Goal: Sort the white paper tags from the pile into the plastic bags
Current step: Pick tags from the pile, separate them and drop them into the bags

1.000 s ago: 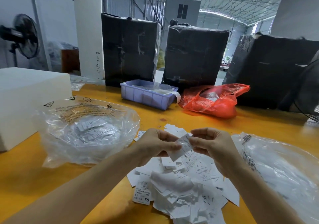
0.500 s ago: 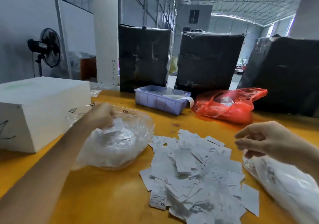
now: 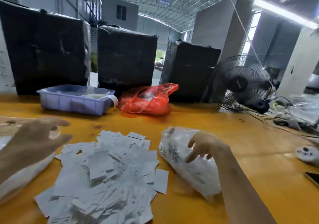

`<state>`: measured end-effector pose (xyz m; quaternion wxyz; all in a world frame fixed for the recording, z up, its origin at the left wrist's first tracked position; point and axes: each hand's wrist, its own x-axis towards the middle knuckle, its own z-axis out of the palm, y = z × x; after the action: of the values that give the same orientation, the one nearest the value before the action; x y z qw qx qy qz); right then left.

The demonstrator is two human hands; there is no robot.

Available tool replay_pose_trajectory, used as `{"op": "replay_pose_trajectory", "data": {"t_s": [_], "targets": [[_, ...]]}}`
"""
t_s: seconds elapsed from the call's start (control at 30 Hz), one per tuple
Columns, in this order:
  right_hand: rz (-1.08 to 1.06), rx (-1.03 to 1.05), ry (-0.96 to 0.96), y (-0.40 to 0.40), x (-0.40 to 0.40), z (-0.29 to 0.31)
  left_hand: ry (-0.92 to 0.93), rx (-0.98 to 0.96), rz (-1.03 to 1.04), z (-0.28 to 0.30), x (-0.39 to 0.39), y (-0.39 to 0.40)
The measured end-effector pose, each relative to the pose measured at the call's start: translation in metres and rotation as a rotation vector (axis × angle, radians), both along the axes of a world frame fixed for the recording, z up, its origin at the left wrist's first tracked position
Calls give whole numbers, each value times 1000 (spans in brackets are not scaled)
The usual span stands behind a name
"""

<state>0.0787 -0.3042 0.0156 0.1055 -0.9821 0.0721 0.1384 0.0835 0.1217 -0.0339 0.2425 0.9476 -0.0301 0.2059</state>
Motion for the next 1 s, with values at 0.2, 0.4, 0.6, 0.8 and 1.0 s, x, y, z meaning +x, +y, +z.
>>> {"op": "replay_pose_trajectory", "data": {"t_s": [0.2, 0.4, 0.6, 0.8, 1.0], "targets": [[58, 117, -152, -1, -2, 19, -47, -123, -319, -1, -53, -96], [221, -24, 217, 40, -23, 31, -45, -122, -500, -22, -66, -126], [306, -341, 379, 65, -20, 14, -24, -170, -496, -30, -65, -127], [247, -313, 236, 66, -19, 4, 4, -215, -484, -31, -65, -127], [210, -63, 60, 53, -26, 28, 91, -370, -492, -25, -66, -130]]}}
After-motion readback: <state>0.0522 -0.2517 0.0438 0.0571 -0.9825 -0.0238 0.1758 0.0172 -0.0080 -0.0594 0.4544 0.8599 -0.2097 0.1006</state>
